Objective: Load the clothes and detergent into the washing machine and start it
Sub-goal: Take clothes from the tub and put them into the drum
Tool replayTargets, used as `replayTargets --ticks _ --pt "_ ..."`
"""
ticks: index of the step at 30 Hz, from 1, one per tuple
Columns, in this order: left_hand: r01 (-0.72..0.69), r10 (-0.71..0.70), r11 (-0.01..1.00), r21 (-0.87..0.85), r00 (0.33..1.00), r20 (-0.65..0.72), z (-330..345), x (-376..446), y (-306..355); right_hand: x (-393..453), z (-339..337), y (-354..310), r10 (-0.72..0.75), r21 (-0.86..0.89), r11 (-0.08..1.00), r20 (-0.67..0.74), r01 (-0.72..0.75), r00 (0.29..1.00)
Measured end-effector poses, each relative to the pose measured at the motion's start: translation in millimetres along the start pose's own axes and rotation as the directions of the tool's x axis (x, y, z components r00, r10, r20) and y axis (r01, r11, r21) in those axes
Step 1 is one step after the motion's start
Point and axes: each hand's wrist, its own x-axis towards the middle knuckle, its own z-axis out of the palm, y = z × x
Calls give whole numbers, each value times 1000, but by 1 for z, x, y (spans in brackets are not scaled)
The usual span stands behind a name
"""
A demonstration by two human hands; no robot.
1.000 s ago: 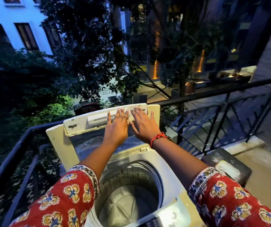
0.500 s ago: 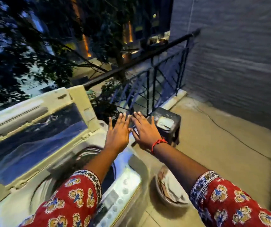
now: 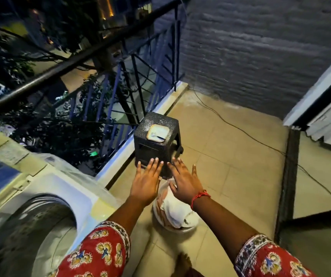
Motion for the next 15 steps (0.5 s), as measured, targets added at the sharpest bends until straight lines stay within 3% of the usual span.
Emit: replayTargets --ticks 9,15 --pt "-122 117 992 20 982 145 62 31 36 -6 62 55 149 24 988 169 -155 974" --pt "-122 155 983 -138 953 262 132 53 43 4 123 81 244 69 955 366 -288 898"
